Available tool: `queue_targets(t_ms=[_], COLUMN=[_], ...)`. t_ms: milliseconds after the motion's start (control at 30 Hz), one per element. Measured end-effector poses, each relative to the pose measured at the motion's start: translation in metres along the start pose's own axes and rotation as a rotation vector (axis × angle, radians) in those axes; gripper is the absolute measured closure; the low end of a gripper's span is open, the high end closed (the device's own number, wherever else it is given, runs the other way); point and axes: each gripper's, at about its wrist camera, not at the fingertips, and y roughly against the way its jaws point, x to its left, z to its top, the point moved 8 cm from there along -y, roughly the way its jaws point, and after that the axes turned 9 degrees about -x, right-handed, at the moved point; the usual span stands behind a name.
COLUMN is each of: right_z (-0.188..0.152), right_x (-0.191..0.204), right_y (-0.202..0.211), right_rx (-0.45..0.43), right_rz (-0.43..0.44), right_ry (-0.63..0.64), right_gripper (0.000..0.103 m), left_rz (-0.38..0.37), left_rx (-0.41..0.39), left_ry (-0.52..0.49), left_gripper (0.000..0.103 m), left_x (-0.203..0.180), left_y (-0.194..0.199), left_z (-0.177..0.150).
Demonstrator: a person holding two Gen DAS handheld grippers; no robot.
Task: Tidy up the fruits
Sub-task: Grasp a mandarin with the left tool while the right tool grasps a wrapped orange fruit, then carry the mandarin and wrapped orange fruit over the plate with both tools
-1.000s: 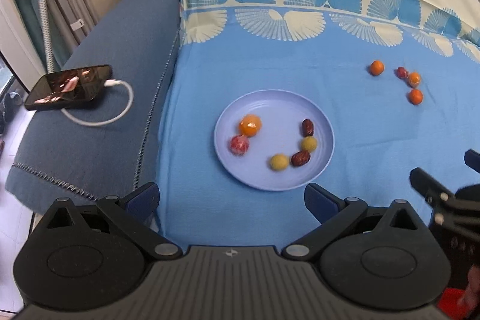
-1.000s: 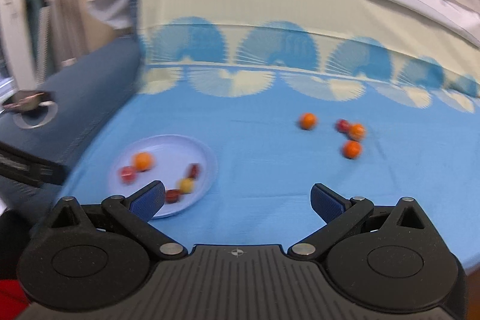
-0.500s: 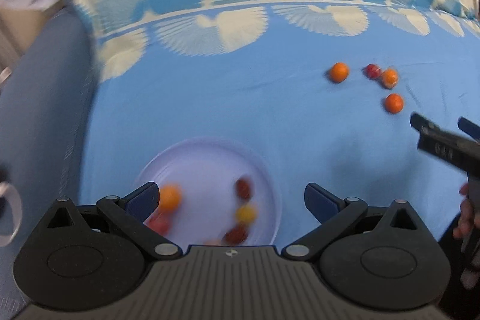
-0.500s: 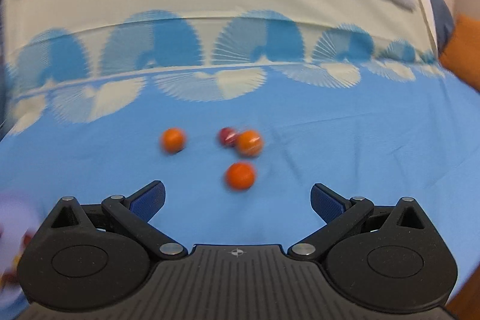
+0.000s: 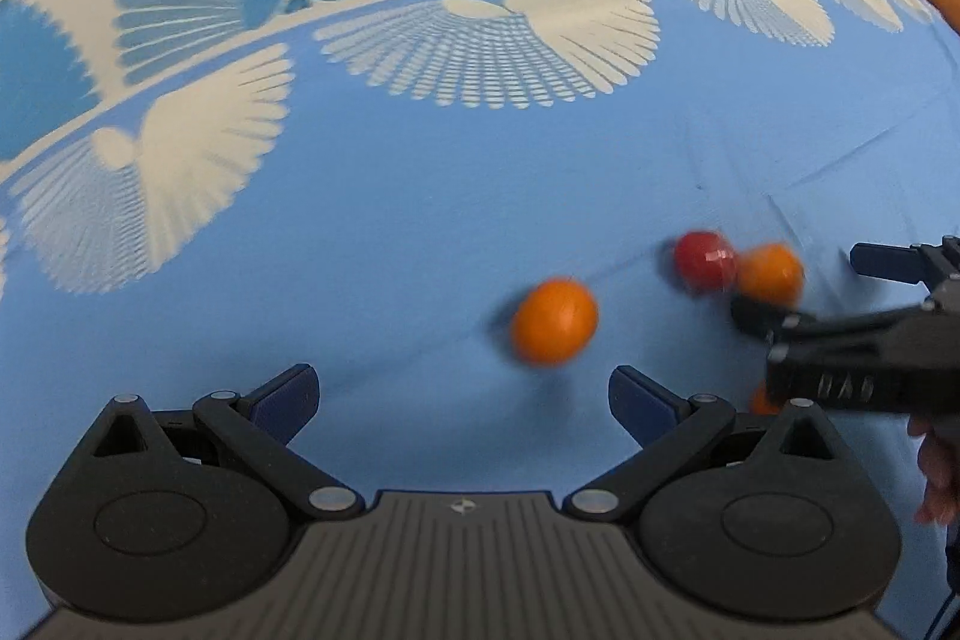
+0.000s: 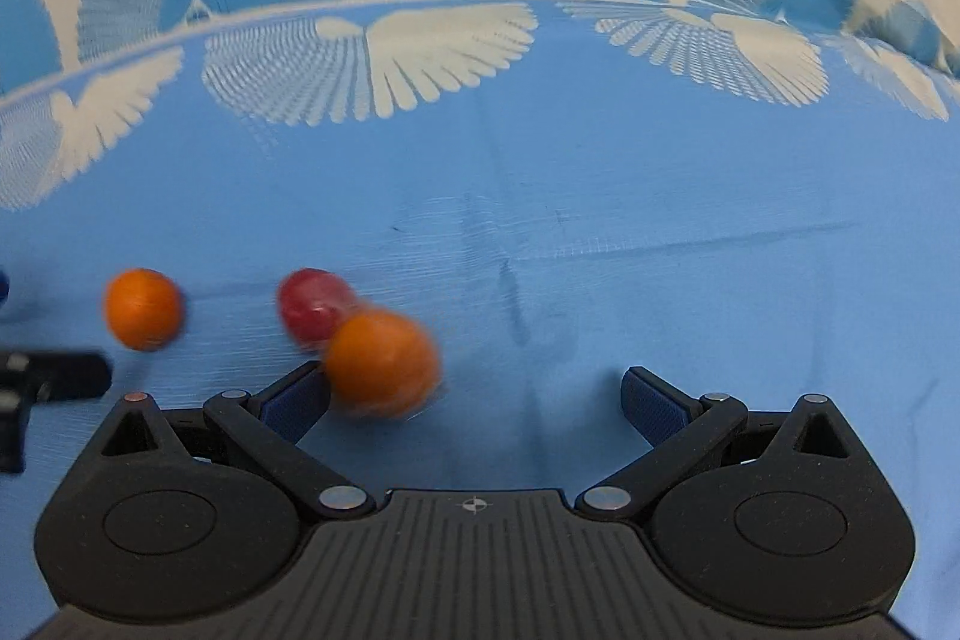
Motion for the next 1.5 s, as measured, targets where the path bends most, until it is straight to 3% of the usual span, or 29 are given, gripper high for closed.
queue_targets(t_ms=[167, 200, 233, 267, 300, 433, 533, 733, 1000, 1233, 1500], right_z=[0.0, 0.002, 0.003, 0.004, 0.005, 0.004, 0.01, 0.004, -0.045, -0.097, -0.134], right_x=[0.006, 0.005, 0.009, 0.01, 0.01, -0.011, -0.035, -0.037, 0.048, 0.141, 0.197], right_y=[-0.004, -0.003, 0.002, 0.006, 0.01, 0.024, 0.061, 0.159, 0.271, 0.338, 0.39], right_rx=[-0.055, -0.071, -0.101, -0.121, -0.125, -0.154, -0.225, -0.324, -0.3, -0.224, -0.211], right_rz=[0.001, 0.018, 0.049, 0.061, 0.071, 0.0, -0.068, -0.055, 0.155, 0.358, 0.434], right_ry=[0.052, 0.05, 0.051, 0.059, 0.059, -0.041, -0.083, -0.101, -0.076, 0.046, 0.164], right_gripper=[0.003, 0.016, 0.042, 0.063, 0.064, 0.064, 0.064, 0.064, 0.064, 0.064, 0.064], left_rz=[-0.016, -0.044, -0.073, -0.104, -0.127, -0.153, -0.132, -0.093, 0.001, 0.069, 0.151], left_rx=[0.061, 0.071, 0.063, 0.058, 0.061, 0.07, 0.027, -0.015, -0.048, -0.003, -0.03], left_ry=[-0.063, -0.066, -0.063, -0.048, -0.03, 0.017, 0.017, 0.036, 0.096, 0.179, 0.255], left_gripper=[0.001, 0.009, 0.038, 0.05, 0.068, 0.068, 0.068, 0.068, 0.068, 0.068, 0.068], left_x=[-0.012, -0.014, -0.016, -0.017, -0.017, -0.012, -0.004, 0.017, 0.051, 0.079, 0.096], left_y=[-0.032, -0.033, -0.032, -0.028, -0.024, -0.006, 0.027, 0.12, 0.245, 0.324, 0.381], left_z=[0.005, 0.007, 0.009, 0.011, 0.012, 0.012, 0.008, -0.025, -0.112, -0.203, -0.26])
